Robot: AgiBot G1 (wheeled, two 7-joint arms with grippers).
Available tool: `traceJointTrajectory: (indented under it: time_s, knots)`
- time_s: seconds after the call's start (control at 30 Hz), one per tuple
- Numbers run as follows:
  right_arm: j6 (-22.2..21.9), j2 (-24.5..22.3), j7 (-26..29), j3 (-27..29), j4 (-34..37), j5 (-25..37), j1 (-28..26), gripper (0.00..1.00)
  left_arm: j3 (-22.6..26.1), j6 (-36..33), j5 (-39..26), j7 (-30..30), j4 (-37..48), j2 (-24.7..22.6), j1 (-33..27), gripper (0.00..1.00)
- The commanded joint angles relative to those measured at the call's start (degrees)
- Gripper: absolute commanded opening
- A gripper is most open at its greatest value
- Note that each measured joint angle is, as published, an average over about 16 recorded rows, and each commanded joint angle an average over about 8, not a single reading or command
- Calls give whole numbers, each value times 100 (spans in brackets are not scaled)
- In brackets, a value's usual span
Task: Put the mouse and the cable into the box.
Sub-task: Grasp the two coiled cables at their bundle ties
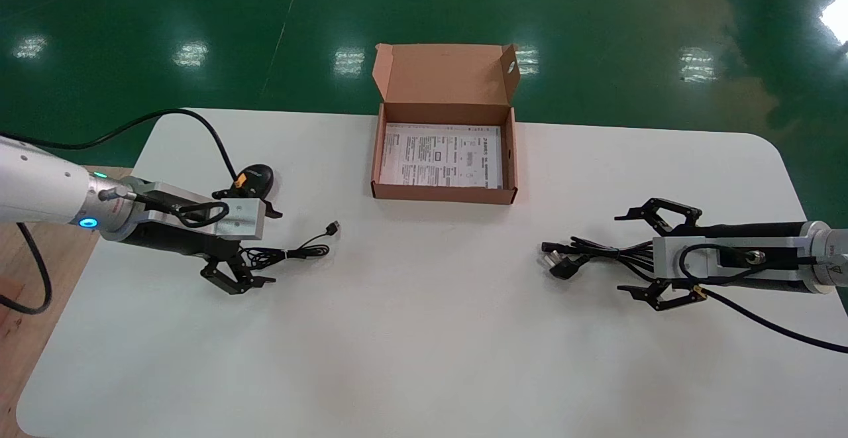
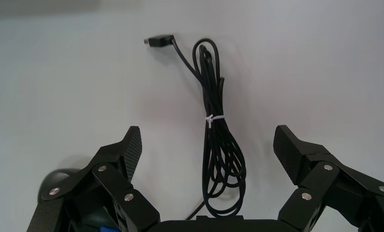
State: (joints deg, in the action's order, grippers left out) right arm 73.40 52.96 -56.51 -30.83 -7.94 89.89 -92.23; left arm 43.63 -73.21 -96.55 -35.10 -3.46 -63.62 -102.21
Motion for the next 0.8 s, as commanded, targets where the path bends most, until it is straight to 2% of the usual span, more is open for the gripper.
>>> traceJointTrajectory:
  time_s: [0.03, 0.17, 0.37, 0.4, 0.43, 0.47, 0.63, 0.67, 0.7, 0.8]
  knots:
    - [-217, 88, -36, -9, 132, 30, -41, 100, -8, 58, 10, -80, 90, -13, 7, 100]
    - [-452, 232, -23, -7, 310, 36, -74, 100, -31, 200, 41, -149, 192, -16, 36, 100]
    - [-579, 364, 12, -7, 510, 42, -95, 100, -46, 382, 58, -189, 320, -21, 108, 100]
    - [-586, 377, 17, -7, 532, 43, -99, 96, -46, 402, 57, -191, 335, -22, 117, 100]
    - [-591, 386, 21, -6, 549, 43, -102, 87, -45, 415, 56, -191, 347, -23, 123, 93]
    - [-595, 393, 24, -6, 563, 43, -104, 74, -45, 426, 55, -192, 356, -25, 128, 82]
    - [-585, 392, 25, -4, 560, 39, -99, 12, -45, 430, 57, -193, 351, -22, 139, 19]
    - [-582, 388, 24, -4, 553, 39, -97, 3, -46, 425, 57, -193, 346, -21, 138, 7]
    - [-580, 384, 22, -4, 547, 39, -96, 0, -46, 420, 57, -193, 341, -21, 137, 1]
    - [-574, 375, 18, -4, 529, 39, -92, 0, -47, 408, 58, -192, 328, -20, 132, 0]
